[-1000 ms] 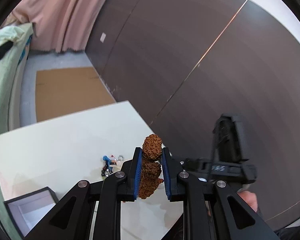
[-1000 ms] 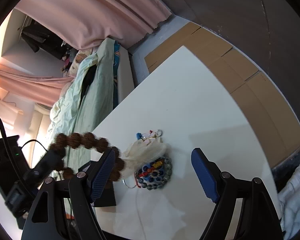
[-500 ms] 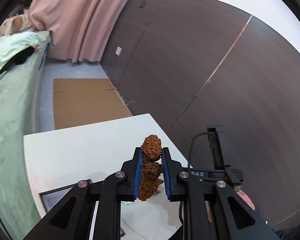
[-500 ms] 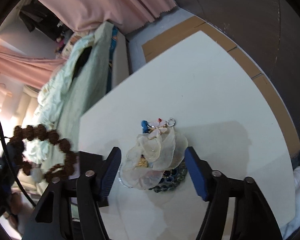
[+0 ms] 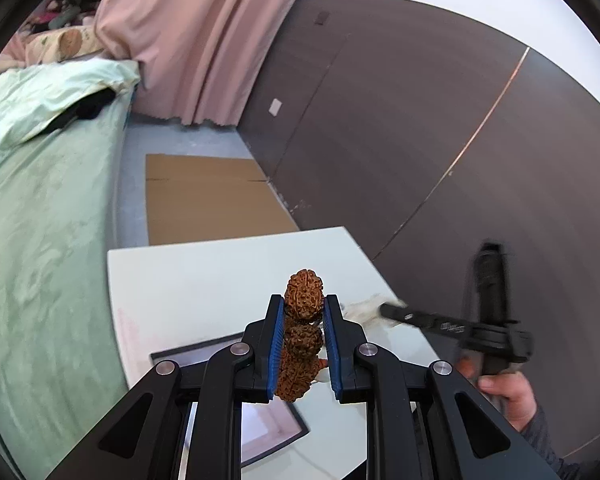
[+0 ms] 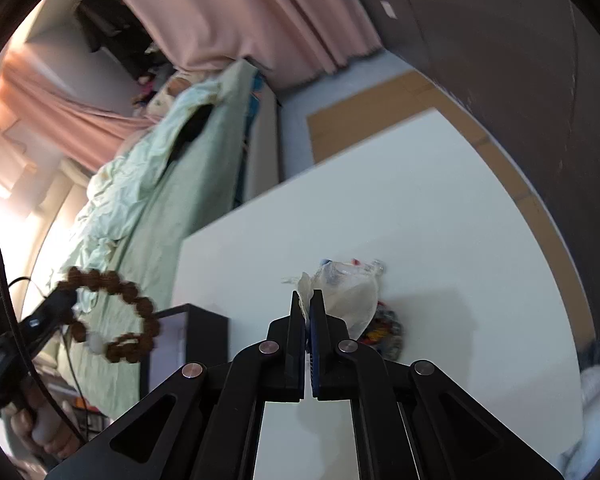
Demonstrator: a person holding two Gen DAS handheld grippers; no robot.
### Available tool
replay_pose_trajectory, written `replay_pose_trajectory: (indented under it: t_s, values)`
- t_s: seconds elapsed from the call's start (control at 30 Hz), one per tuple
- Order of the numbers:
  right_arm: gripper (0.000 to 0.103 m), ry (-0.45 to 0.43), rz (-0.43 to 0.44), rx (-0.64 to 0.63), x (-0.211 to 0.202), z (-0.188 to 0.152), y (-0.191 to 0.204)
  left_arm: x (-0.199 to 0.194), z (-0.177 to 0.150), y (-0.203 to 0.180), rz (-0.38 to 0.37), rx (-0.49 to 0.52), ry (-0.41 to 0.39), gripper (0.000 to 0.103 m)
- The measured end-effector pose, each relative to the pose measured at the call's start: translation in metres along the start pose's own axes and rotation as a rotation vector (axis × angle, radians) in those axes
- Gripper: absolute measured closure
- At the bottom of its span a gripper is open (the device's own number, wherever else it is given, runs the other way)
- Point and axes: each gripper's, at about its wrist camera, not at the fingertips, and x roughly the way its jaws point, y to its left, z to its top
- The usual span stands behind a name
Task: Organize jewelry
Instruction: 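Carry the brown bracelet to the box with the left gripper while the right grasps the white flower, then lower the bracelet into the box and open the left gripper while the right drops the flower in, then move the left gripper over the silver hoop earring beside the pile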
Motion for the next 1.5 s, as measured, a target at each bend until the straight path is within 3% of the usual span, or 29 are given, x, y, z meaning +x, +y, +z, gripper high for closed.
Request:
replay_pose_trajectory:
  t_s: [0.3, 0.4, 0.47, 0.53, 0.7, 1.0, 1.07, 1.1, 1.13, 1.17, 1.23, 1.5]
  values:
    - [0.1, -0.078, 0.057, -0.073, -0.023, -0.006, 0.043, -0.001, -0.009, 0.025, 0.02, -0.047, 0.046, 0.083]
    - [0.1, -0.091, 0.085, -0.089, -0.026, -0.006, 0.055, 0.0, -0.006, 0.038, 0.032, -0.098, 0.068, 0.066]
    - [0.1, -0.092, 0.113, -0.1, -0.026, -0.007, 0.063, -0.005, -0.006, 0.044, 0.041, -0.128, 0.047, 0.037]
    - [0.1, -0.091, 0.146, -0.11, -0.026, -0.008, 0.072, -0.014, -0.005, 0.048, 0.052, -0.144, 0.008, 0.029]
    - [0.1, -0.066, 0.208, -0.133, -0.014, -0.012, 0.094, -0.028, -0.003, 0.056, 0.087, -0.162, -0.044, 0.027]
    - [0.1, -0.001, 0.297, -0.186, 0.01, -0.021, 0.129, -0.032, -0.003, 0.066, 0.112, -0.169, -0.05, 0.027]
    - [0.099, 0.036, 0.28, -0.206, 0.018, -0.024, 0.138, -0.033, -0.003, 0.068, 0.113, -0.173, -0.055, 0.027]
    - [0.096, 0.054, 0.27, -0.212, 0.023, -0.026, 0.14, -0.034, -0.003, 0.069, 0.115, -0.175, -0.058, 0.027]
    - [0.083, 0.09, 0.252, -0.213, 0.031, -0.027, 0.141, -0.035, -0.003, 0.069, 0.116, -0.176, -0.06, 0.027]
    - [0.058, 0.104, 0.24, -0.208, 0.034, -0.027, 0.14, -0.035, -0.003, 0.07, 0.117, -0.176, -0.061, 0.027]
    - [0.039, 0.074, 0.205, -0.185, 0.029, -0.027, 0.131, -0.034, -0.004, 0.07, 0.12, -0.174, -0.059, 0.027]
    - [0.039, 0.003, 0.175, -0.107, -0.001, -0.018, 0.092, -0.023, -0.003, 0.056, 0.105, -0.136, -0.028, 0.027]
